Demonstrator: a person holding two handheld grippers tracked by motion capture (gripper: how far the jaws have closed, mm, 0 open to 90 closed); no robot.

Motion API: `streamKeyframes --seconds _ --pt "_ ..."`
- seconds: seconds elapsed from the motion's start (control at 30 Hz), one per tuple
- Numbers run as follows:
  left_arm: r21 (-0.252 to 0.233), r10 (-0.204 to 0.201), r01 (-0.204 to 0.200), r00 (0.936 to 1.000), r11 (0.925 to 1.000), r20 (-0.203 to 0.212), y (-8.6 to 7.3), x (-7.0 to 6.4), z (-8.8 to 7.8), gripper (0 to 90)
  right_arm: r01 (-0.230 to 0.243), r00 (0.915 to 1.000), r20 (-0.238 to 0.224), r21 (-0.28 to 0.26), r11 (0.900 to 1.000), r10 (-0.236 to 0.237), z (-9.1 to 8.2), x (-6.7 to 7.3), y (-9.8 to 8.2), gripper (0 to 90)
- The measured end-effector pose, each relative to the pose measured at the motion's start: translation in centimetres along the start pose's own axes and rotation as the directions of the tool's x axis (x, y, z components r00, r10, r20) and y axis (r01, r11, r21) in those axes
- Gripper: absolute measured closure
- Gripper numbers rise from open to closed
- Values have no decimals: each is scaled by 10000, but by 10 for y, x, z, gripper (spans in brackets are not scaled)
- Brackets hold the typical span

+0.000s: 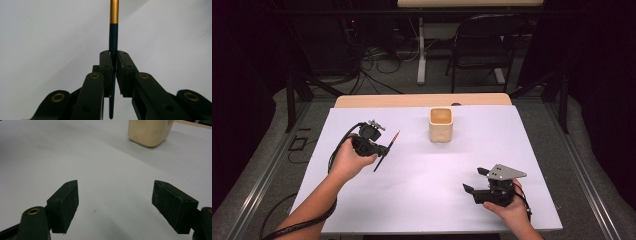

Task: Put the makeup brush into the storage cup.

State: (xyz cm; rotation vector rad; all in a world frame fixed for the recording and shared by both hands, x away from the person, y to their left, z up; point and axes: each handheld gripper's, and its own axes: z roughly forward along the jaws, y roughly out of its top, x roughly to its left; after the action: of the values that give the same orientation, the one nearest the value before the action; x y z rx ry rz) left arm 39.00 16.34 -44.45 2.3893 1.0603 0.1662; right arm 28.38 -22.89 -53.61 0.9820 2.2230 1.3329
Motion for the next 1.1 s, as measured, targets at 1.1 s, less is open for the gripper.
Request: streamKeyframes --seconds 1.1 --pt "-2761 182 331 9833 9606 1813 -13 -32 -9 830 -30 10000 -5 29 10000 30 0 0 0 212"
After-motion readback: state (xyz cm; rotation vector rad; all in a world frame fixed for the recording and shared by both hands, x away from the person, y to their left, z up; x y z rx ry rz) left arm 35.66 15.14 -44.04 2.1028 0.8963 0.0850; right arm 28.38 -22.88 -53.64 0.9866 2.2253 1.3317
